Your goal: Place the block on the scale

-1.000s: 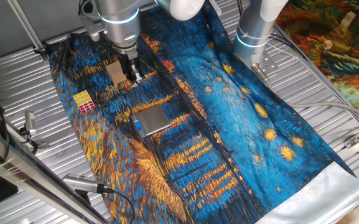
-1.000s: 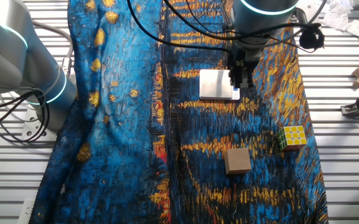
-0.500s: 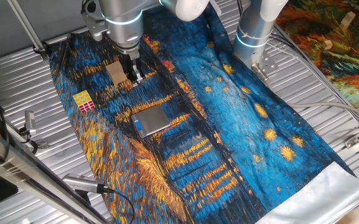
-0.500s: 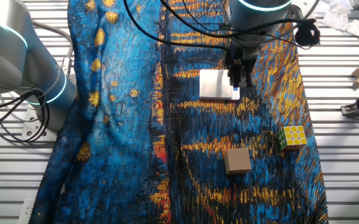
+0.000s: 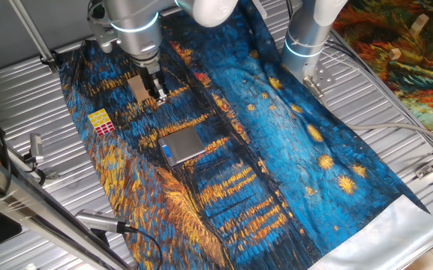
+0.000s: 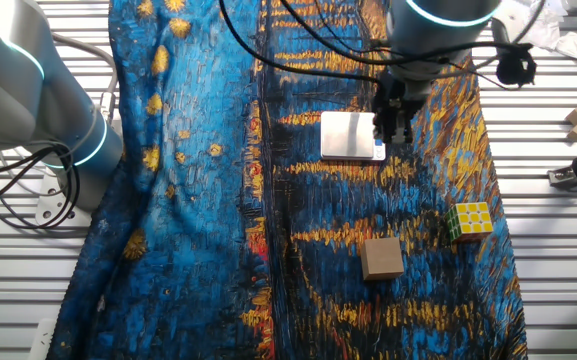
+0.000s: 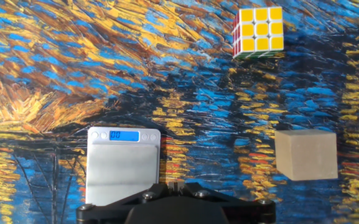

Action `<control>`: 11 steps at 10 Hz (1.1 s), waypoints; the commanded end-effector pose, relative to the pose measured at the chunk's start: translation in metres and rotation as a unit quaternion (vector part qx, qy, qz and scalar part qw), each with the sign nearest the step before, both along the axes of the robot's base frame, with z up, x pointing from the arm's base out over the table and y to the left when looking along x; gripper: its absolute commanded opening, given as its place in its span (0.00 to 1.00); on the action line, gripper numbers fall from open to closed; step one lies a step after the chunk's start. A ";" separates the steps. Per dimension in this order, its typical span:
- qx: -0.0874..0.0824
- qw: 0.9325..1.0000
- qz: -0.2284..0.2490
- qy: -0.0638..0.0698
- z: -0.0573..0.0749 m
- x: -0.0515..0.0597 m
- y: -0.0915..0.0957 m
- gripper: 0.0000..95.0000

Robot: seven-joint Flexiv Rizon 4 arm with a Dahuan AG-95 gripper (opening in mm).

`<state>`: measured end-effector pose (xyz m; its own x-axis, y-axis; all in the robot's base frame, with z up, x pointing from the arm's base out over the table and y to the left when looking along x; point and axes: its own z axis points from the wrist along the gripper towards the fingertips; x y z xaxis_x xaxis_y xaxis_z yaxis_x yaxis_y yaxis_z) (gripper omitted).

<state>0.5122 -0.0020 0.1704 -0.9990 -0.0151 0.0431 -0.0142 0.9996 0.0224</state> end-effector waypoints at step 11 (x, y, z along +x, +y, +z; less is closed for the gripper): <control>-0.008 1.000 0.012 -0.009 -0.030 0.069 -0.036 0.00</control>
